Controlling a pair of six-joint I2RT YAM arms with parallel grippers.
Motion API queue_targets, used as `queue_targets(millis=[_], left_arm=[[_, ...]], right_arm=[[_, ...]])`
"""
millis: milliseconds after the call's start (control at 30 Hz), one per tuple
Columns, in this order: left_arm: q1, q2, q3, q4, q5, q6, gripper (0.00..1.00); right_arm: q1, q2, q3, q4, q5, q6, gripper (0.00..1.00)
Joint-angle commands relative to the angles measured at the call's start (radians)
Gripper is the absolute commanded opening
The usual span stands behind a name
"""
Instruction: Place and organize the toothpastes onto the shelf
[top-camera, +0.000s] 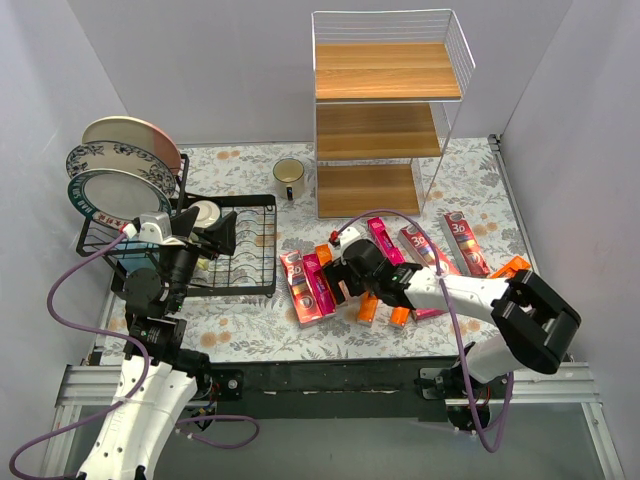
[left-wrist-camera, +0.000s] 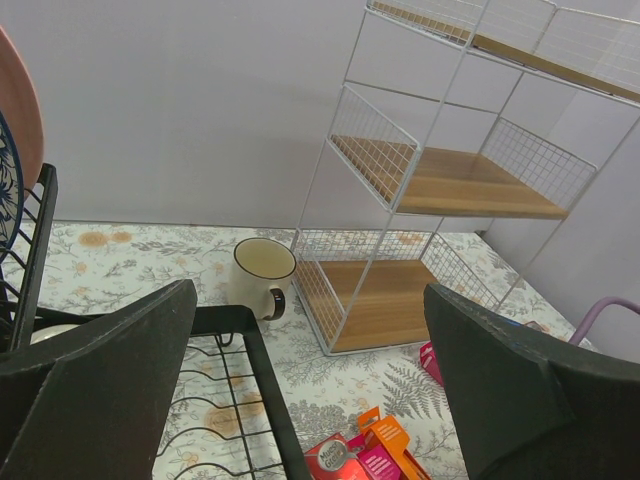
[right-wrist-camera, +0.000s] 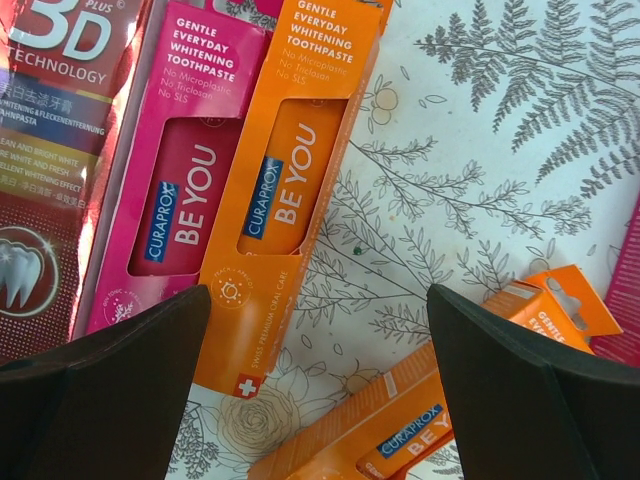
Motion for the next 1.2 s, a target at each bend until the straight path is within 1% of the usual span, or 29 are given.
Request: queue_targets(millis=[0, 267, 467, 533, 967, 1167], left_arm=[[0.0, -0.002, -0.006, 0.001, -0.005, 0.016, 0.98], [-0.002, 0.001, -0.008, 0.001, -0.006, 0.018, 0.98], [-0.002, 0.003, -0.006, 0.0, -0.003, 0.018, 0.98], [-0.002, 0.001, -0.006, 0.0, -0.003, 0.018, 0.98], [-0.002, 0.003, -0.006, -0.002, -0.008, 0.019, 0.98], [0.0, -0.002, -0.006, -0.003, -0.011, 0.019, 0.98]], right_arm=[[0.003, 0.028, 0.043, 0.039, -0.037, 0.011, 0.98], [0.004, 0.039, 0.054, 0.017, -0.069, 0.01, 0.98], [0.003, 0.045, 0.057, 0.003, -0.051, 0.005, 0.98], [0.003, 0.048, 0.054, -0.03, -0.051, 0.004, 0.98], [-0.005, 0.002, 0.041, -0.075, 0.144, -0.045, 0.98], [-0.022, -0.017, 0.044, -0.077, 0.131, -0.061, 0.96]])
